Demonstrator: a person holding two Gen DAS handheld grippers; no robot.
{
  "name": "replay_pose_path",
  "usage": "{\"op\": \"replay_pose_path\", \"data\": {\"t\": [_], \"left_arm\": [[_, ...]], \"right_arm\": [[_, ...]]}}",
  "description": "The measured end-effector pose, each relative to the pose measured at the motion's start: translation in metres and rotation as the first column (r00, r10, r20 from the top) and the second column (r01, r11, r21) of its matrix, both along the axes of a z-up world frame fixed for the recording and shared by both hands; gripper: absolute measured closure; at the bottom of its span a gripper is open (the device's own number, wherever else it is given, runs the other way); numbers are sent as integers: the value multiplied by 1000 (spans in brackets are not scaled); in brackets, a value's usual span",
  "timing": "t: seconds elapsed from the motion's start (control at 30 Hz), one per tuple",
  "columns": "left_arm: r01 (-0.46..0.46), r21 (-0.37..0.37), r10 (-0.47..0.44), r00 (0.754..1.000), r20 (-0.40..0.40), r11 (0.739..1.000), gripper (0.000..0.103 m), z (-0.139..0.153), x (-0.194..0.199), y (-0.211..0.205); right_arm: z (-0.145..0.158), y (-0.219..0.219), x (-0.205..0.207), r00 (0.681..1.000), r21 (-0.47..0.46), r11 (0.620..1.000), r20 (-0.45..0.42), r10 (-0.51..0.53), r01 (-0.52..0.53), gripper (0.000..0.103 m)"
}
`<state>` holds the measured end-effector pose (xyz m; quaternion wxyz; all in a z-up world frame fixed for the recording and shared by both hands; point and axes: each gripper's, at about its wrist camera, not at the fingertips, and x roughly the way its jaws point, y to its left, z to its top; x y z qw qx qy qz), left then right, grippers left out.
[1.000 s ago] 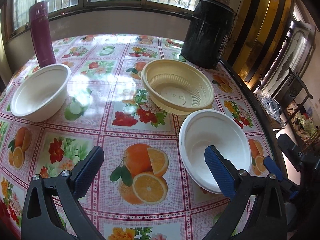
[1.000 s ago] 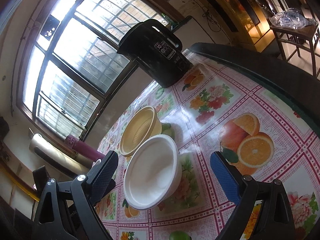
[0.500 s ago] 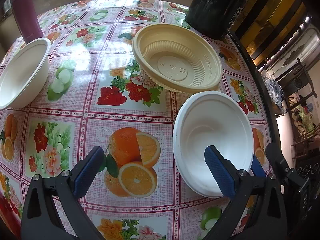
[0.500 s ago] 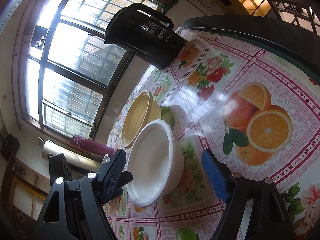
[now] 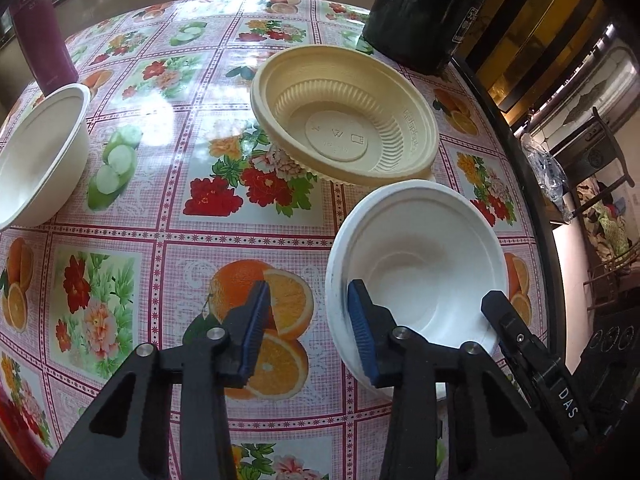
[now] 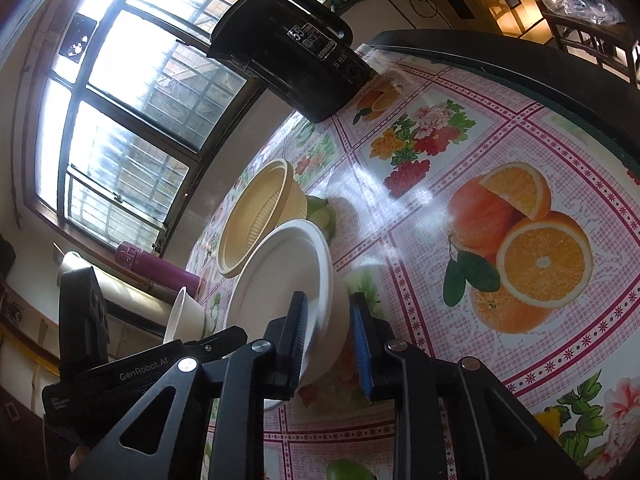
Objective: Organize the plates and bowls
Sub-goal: 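Lift the white bowl with both grippers and carry it toward the red plate stack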
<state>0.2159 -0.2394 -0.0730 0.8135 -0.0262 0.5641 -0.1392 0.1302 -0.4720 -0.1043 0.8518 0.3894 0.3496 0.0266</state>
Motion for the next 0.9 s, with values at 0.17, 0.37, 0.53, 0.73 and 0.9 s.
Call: {"op": "replay_pose_path", "data": {"t": [0.17, 0.37, 0.53, 0.73, 0.9], "left_arm": [[19, -32, -19, 1000, -10, 999, 81, -1, -2, -3], [45, -49, -46, 999, -4, 998, 94, 2, -7, -9], [61, -22, -60, 998, 29, 998, 94, 4, -14, -14], [63, -6, -63, 997, 36, 998, 93, 4, -17, -15], [75, 5, -75, 996, 56, 997, 94, 10, -26, -14]], "right_arm": [[3, 4, 1, 1000, -21, 1000, 8, 13, -13, 87], [1, 2, 2, 1000, -15, 1000, 3, 15, -15, 92], [1, -1, 0, 1000, -5, 1000, 1, 8, -8, 94], [2, 0, -2, 1000, -9, 1000, -3, 13, -13, 94], [-1, -3, -6, 1000, 36, 999, -24, 10, -9, 95]]}}
